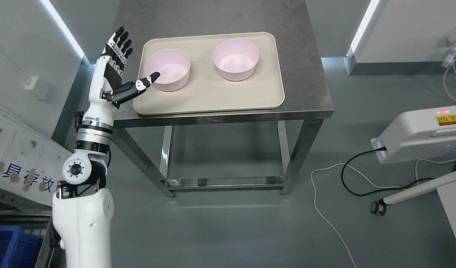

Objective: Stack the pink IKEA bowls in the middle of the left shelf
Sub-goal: 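Reach the left hand to the pink bowl farther from the tray's center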

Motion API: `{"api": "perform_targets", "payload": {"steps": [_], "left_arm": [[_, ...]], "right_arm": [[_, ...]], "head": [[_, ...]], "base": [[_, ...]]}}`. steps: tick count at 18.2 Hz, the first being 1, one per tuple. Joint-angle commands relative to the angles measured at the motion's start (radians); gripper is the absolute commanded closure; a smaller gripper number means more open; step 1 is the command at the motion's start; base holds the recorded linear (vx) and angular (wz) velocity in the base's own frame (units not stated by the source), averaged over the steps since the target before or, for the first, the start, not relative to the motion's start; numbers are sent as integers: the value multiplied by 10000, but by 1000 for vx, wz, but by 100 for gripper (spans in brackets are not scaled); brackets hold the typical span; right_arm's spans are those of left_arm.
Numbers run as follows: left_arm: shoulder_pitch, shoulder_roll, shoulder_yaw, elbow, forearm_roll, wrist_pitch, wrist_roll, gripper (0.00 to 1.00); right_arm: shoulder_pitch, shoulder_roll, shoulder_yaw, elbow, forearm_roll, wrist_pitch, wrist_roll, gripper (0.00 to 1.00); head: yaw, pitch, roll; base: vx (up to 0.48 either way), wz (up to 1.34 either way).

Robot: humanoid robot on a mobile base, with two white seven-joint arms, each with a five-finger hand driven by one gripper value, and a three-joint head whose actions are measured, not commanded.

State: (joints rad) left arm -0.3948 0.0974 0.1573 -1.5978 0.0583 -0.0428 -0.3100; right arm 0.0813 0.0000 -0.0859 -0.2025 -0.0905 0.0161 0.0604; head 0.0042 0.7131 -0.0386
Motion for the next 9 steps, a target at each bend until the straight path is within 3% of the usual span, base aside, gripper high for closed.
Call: {"api": "perform_targets", "payload": {"steps": [1, 5, 9], "left_arm": [[-1833, 2140, -1677, 2461, -1271, 181, -947, 4], [-3028, 1545, -2338, 2875, -1350, 3060, -1763, 3], [-4303, 730, -2723, 4592, -2359, 3297, -1717, 4]], "right_arm": [[0, -174, 0, 0, 0, -8, -6, 0], [0, -174, 0, 0, 0, -8, 10, 0], [0, -174, 0, 0, 0, -8, 9, 0]], "head": [[0, 0, 0], [0, 0, 0], [0, 0, 0]], "base": [[0, 0], [-9, 4], [-7, 11]]}}
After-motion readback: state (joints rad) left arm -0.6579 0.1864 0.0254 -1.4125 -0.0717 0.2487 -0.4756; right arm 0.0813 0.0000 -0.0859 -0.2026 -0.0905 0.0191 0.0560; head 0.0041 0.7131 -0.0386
